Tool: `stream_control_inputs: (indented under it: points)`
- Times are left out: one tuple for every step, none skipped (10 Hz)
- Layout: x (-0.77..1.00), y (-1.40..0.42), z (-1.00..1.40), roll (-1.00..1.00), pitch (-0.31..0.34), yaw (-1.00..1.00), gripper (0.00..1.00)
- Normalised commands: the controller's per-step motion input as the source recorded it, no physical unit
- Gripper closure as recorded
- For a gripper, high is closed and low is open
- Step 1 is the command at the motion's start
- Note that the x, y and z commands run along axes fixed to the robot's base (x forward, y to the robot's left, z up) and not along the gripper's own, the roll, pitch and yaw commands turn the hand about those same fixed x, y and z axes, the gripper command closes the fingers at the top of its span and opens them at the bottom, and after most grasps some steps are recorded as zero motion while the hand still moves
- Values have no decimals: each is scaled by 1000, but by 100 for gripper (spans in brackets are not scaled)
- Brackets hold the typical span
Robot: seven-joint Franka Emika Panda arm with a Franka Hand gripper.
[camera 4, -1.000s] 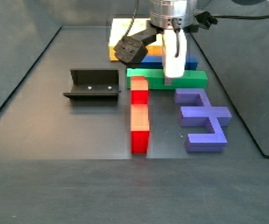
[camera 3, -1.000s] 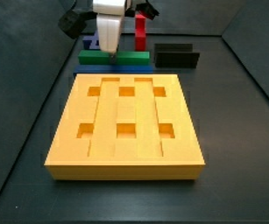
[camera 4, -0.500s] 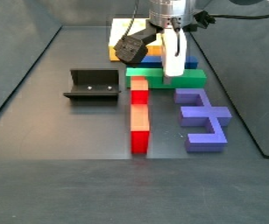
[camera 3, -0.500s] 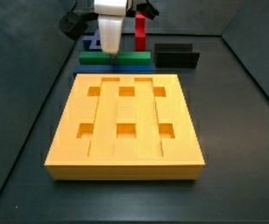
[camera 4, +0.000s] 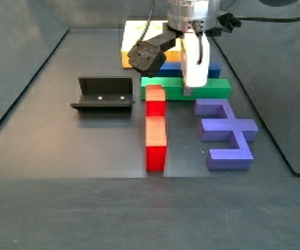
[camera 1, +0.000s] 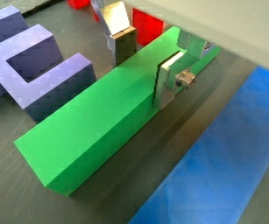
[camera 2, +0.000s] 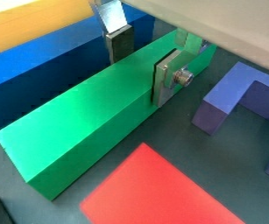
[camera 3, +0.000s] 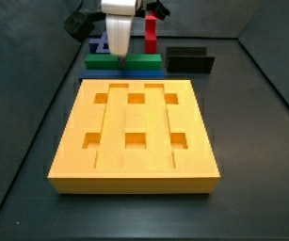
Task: Pick up the green object. Move up. Move to above the board. Insert the green object.
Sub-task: Pick up the green object, then move up, then move to above the board.
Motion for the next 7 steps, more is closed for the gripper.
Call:
stream_control_inputs:
  points:
    - [0, 0, 0, 0, 0, 0, 100]
    - [0, 0, 0, 0, 0, 0, 100]
    - [0, 0, 833, 0, 0, 0, 100]
    - [17, 26, 795, -5, 9, 53, 100]
    - [-3, 20, 485, -7, 50, 48, 100]
    - [25, 4, 210, -2, 33, 30, 100]
    - [0, 0, 1400, 0, 0, 0, 100]
